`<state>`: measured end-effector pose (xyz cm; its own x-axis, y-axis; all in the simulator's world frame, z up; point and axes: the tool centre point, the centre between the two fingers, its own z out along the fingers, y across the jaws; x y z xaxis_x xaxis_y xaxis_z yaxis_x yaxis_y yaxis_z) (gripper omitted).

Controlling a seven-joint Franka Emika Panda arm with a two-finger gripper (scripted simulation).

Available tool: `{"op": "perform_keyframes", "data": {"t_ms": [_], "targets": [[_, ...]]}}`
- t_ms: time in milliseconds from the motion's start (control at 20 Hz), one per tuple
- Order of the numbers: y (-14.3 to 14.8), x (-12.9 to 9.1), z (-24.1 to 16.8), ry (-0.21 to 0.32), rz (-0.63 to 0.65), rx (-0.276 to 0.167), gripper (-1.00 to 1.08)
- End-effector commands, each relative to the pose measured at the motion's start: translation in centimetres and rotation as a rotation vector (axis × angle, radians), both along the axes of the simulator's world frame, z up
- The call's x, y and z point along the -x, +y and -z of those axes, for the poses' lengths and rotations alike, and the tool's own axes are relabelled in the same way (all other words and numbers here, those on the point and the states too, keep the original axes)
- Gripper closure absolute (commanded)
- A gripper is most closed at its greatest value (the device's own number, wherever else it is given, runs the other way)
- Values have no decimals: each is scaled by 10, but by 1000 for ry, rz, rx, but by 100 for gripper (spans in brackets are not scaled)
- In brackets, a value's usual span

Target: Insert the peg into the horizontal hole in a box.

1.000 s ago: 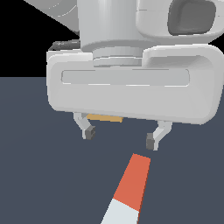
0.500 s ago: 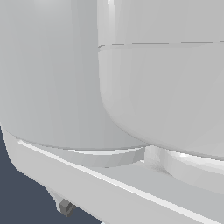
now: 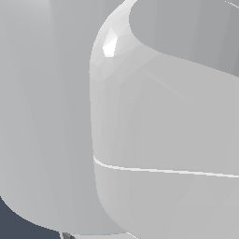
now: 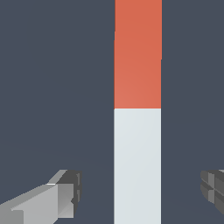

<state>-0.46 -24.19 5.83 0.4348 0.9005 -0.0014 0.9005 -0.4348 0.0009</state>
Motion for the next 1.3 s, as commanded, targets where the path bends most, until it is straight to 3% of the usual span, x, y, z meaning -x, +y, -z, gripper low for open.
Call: {"op": "perform_keyframes", "data": {"t_ms": [0,500,550,1250], "targets": [[0,1,11,1,1,-1,-92],[-1,0,40,0,4,-2,-92],[-1,0,40,0,4,-2,108],[3,1,39,0,0,-2,108]]}}
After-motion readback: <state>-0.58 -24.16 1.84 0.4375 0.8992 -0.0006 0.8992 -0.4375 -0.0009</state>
